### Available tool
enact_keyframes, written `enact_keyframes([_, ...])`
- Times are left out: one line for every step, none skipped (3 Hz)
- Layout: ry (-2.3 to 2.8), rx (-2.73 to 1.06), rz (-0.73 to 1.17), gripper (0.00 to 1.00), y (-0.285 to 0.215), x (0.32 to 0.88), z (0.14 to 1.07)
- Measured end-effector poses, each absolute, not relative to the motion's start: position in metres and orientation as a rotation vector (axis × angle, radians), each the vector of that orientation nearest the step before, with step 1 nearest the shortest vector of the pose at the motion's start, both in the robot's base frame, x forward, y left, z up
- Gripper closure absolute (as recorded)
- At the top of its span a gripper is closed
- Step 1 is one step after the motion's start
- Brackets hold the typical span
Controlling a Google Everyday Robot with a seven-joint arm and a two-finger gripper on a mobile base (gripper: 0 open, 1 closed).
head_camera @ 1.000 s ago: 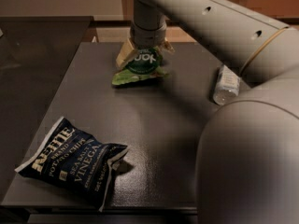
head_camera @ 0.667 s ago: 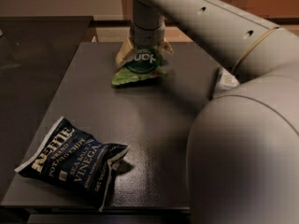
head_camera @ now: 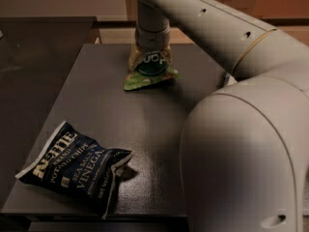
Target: Move green rice chip bag near blue chip bag
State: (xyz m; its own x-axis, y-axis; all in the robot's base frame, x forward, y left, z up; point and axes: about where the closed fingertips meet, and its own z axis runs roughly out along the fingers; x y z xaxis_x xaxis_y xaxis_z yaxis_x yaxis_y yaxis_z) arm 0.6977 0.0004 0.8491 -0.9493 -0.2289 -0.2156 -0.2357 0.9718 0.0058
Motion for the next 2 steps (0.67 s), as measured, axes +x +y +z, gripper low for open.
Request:
enact_keyframes([2.903,-0.318,0.056,0.58,0.0,0.695,0.854])
enact_keyframes([2.871,-0.355,0.066,0.81,0.004,0.683,0.871])
